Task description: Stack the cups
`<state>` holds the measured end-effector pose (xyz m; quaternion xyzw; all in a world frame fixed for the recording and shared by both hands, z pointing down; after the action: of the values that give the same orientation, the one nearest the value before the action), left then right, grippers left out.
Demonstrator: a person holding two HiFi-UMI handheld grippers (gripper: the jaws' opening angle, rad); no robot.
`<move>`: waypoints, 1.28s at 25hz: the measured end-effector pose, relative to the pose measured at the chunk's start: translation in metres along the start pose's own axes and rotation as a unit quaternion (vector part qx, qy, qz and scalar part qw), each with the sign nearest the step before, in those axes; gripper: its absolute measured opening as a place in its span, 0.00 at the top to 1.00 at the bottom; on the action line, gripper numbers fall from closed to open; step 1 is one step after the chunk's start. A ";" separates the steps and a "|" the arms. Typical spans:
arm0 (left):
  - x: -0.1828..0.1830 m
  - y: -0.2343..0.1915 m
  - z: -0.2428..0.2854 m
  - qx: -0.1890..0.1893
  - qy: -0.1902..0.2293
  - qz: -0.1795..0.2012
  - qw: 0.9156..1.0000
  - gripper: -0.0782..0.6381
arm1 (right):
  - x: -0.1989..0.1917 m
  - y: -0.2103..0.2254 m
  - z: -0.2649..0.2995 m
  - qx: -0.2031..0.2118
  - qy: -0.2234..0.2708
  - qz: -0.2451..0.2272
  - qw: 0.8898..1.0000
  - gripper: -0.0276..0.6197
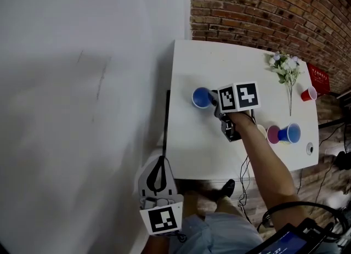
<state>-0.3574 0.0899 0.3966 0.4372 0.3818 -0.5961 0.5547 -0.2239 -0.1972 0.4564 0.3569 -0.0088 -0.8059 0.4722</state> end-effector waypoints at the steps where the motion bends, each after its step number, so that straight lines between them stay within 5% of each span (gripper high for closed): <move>1: 0.000 0.001 0.000 -0.001 0.002 0.001 1.000 0.88 | 0.000 -0.002 -0.004 0.004 -0.002 -0.005 1.000 0.92; 11: 0.028 0.048 -0.032 0.000 0.036 0.012 0.999 0.88 | -0.003 -0.030 -0.106 0.076 0.000 -0.062 0.995 0.92; 32: 0.043 0.169 -0.044 -0.059 0.092 0.042 0.993 0.88 | -0.058 0.081 -0.248 -0.003 -0.002 -0.094 0.996 0.92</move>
<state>-0.1846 0.1010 0.3465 0.4725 0.4468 -0.5059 0.5667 -0.0008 -0.1177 0.3329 0.3531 0.0265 -0.8476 0.3951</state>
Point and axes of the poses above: the fingertips, and each gripper's own axes: z forward along the fingers, y to its right, x out of its top, the point moved 8 cm from there along -z, backward along the fingers, and after that the axes turned 1 degree about z, right-handed, at the moved point
